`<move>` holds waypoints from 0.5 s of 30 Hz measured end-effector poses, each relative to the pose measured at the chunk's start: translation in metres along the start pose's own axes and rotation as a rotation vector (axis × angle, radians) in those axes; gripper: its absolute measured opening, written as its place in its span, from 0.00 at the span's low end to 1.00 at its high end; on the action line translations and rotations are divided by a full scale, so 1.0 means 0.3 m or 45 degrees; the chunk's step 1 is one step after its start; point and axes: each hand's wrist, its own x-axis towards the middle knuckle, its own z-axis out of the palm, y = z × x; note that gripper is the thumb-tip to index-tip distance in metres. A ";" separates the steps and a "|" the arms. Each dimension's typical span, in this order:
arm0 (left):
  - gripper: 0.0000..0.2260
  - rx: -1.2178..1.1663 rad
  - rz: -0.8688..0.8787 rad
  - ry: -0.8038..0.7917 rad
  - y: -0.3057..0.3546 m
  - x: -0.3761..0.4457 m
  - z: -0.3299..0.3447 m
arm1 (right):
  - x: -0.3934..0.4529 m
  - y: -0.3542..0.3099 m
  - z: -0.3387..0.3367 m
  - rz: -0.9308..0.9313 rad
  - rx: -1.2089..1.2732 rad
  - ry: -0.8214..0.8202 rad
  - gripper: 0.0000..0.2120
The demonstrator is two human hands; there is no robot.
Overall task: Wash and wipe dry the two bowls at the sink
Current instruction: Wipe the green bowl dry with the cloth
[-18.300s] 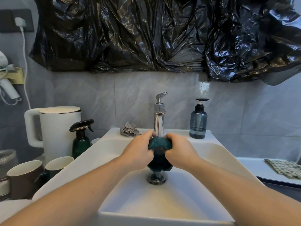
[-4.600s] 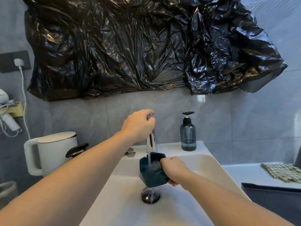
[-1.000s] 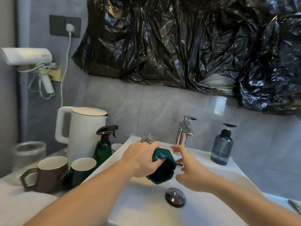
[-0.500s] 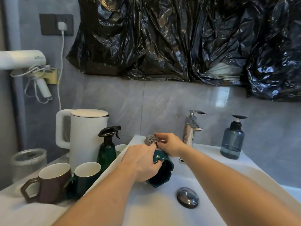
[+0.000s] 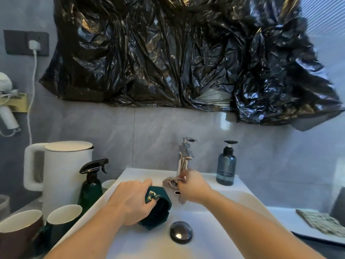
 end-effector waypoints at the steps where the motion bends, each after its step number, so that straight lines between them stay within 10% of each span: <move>1: 0.15 -0.029 -0.008 0.010 0.002 -0.001 0.001 | -0.023 0.024 -0.009 0.043 0.053 0.009 0.11; 10: 0.08 -0.178 -0.090 0.114 0.100 0.006 -0.068 | -0.184 0.233 -0.139 0.304 0.350 0.240 0.03; 15: 0.14 -0.342 -0.347 0.225 0.193 0.099 -0.073 | -0.293 0.281 -0.166 0.299 -0.553 -0.028 0.14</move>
